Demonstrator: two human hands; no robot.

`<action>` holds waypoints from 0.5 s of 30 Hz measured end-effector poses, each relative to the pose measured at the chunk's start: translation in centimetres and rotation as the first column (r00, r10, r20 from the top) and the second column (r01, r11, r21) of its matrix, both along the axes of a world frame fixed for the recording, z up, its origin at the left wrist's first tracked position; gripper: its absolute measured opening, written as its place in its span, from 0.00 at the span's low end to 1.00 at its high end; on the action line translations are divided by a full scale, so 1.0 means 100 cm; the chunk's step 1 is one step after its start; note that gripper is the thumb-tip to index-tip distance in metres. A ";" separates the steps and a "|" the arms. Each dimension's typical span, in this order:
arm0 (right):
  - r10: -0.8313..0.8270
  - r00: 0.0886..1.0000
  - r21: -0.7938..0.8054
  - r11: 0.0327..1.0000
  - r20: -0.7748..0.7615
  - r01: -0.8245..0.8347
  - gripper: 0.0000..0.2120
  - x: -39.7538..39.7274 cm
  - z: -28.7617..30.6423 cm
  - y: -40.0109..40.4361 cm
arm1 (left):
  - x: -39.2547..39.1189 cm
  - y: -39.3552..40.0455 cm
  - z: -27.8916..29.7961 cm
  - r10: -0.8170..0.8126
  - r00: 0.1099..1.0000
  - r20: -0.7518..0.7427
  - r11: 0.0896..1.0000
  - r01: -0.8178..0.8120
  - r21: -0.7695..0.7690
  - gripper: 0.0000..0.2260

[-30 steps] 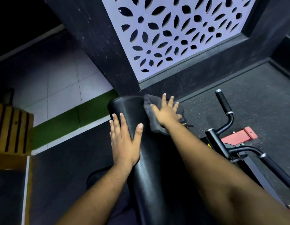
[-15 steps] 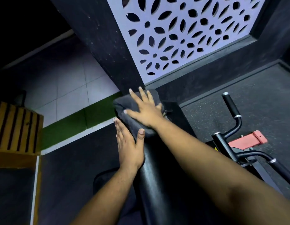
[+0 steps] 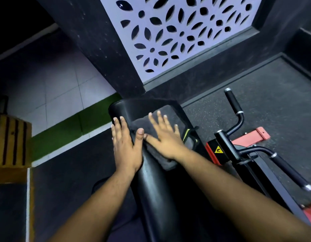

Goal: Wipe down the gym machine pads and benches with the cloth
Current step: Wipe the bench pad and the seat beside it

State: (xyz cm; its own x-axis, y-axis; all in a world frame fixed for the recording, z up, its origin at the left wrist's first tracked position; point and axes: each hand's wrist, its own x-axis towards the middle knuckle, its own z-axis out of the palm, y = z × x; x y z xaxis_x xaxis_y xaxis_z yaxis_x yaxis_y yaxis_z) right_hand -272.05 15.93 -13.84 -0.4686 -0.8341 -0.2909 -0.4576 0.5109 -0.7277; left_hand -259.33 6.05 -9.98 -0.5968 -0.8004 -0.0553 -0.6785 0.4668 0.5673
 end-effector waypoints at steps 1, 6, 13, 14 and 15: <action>0.032 0.999 -0.035 0.999 -0.011 -0.032 0.38 0.003 -0.004 0.011 | 0.001 0.000 0.000 -0.003 1.000 -0.005 1.000 0.003 0.002 0.49; -0.144 0.989 0.186 0.973 0.026 0.137 0.35 -0.059 -0.053 0.032 | 0.000 0.001 0.001 0.004 1.000 -0.009 1.000 -0.004 0.008 0.49; -0.107 0.994 0.093 0.990 -0.027 0.110 0.35 0.017 0.006 0.017 | 0.001 0.001 0.003 -0.006 1.000 -0.018 1.000 0.006 0.006 0.50; -0.078 0.996 0.053 0.995 -0.040 0.080 0.36 0.030 0.011 0.026 | 0.001 0.001 0.003 -0.007 1.000 -0.018 1.000 0.007 0.011 0.50; -0.065 0.997 0.032 0.997 -0.049 0.067 0.36 0.038 0.012 0.037 | 0.002 0.001 0.004 -0.012 1.000 -0.020 1.000 0.013 0.017 0.50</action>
State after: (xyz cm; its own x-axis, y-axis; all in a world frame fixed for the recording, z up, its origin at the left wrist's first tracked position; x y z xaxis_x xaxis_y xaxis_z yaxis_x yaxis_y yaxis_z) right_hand -268.21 19.63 -12.64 -0.5362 -0.7912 -0.2943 -0.4560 0.5648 -0.6878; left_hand -259.15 6.16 -9.59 -0.6080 -0.7919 -0.0573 -0.6613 0.4651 0.5885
